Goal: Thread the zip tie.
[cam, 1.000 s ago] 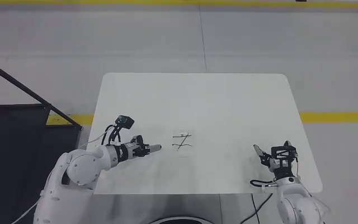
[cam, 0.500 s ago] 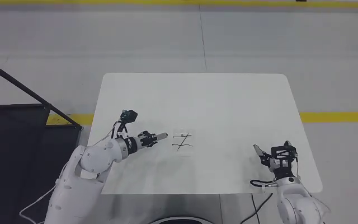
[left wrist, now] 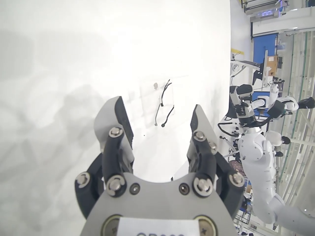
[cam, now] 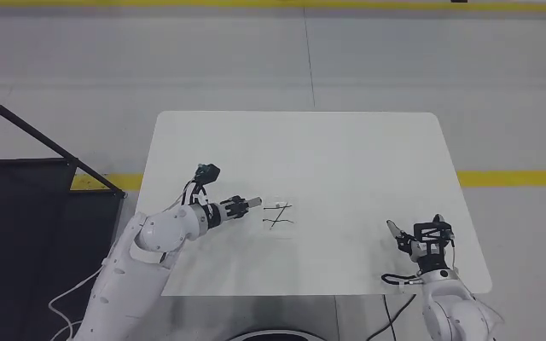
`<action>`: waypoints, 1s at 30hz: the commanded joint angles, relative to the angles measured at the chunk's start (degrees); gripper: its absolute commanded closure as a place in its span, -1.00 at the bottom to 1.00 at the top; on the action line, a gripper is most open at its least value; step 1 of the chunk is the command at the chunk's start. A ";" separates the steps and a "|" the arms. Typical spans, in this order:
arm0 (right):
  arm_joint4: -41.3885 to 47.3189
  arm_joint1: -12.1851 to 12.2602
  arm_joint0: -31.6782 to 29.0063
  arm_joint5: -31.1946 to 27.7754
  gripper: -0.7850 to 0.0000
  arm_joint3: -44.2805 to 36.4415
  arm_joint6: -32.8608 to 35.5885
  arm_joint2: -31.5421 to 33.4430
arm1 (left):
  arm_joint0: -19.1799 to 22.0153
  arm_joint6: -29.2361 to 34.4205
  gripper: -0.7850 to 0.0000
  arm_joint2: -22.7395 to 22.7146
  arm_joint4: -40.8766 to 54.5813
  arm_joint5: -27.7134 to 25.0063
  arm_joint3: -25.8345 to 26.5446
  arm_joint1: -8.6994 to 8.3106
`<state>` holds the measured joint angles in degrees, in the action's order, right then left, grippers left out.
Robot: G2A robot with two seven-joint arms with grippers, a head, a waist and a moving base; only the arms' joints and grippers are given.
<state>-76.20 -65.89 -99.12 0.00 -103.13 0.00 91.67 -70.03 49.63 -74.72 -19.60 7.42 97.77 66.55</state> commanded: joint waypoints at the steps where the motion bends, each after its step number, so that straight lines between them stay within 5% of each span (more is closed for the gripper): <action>1: 0.00 0.00 0.00 0.00 -1.00 0.00 0.00 0.00 | 0.42 0.26 -0.39 0.74 -0.25 -0.42 -0.12 0.01; 6: 0.00 0.00 0.00 0.00 -1.00 0.00 0.00 0.00 | 1.21 0.04 0.00 2.43 -1.92 -1.29 -0.81 0.02; 30: 0.00 0.00 0.00 0.00 -1.00 0.00 0.00 0.00 | 5.79 -0.05 0.22 7.28 -2.65 0.59 -5.66 0.50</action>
<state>-76.20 -65.89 -99.12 0.00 -103.13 0.00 91.67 -64.34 49.60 -67.48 -22.38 7.96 92.21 67.04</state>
